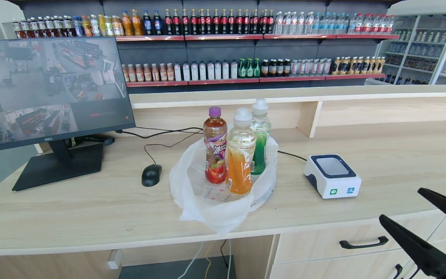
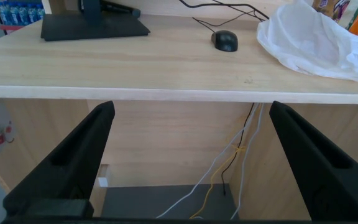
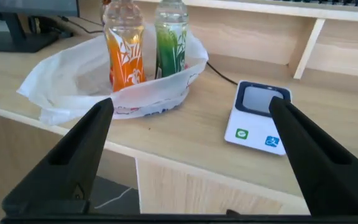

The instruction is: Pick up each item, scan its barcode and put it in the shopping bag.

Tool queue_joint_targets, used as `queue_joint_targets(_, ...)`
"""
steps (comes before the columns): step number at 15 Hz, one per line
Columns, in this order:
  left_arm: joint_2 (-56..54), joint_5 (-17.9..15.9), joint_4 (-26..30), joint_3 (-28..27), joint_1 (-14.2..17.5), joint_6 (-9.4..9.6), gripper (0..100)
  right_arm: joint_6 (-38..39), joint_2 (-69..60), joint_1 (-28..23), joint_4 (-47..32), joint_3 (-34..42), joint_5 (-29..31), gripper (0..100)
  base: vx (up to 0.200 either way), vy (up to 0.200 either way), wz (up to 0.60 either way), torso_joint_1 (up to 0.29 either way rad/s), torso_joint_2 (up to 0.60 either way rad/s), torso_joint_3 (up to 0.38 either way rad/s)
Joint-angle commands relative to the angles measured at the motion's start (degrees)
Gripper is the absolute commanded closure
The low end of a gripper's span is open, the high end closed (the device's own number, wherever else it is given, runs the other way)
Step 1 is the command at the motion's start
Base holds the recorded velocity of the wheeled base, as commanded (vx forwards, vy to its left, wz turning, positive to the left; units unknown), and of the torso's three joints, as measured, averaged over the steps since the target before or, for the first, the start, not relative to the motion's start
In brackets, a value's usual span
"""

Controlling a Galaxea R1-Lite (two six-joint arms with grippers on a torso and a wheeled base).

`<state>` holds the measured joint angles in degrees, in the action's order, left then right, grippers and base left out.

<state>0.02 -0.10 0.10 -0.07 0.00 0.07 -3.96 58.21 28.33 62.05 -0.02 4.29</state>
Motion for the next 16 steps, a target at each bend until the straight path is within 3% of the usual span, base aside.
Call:
queue_joint_targets(1, -0.02, 0.01, -0.01, -0.01, 0.0, 0.01, 0, -0.96, -12.16, 1.73, -10.99, -0.15, -0.51, 0, 0.0, 0.0, 0.0, 0.0, 0.0, 0.0)
queue_joint_targets(5, -0.02, 0.01, -0.01, -0.01, 0.0, 0.01, 0, -3.86, -21.47, 5.33, -27.68, -0.06, -0.6, 0, 0.0, 0.0, 0.0, 0.0, 0.0, 0.0)
queue_joint_targets(10, -0.02, 0.01, -0.01, -0.01, 0.0, 0.1, 0, -3.86, -49.51, 5.51, -62.75, -1.29, -1.13, 0, 0.0, 0.0, 0.0, 0.0, 0.0, 0.0)
queue_joint_targets(14, -0.02, 0.01, -0.01, -0.01, 0.0, 0.1, 0, -1.93, -49.16, 4.72, -63.9, -1.91, -1.48, 0, 0.0, 0.0, 0.0, 0.0, 0.0, 0.0)
queue_joint_targets(16, -0.02, 0.01, -0.01, -0.01, 0.0, 0.1, 0, -0.43, -46.96, -4.6, -63.9, -1.82, -1.39, 0, 0.0, 0.0, 0.0, 0.0, 0.0, 0.0)
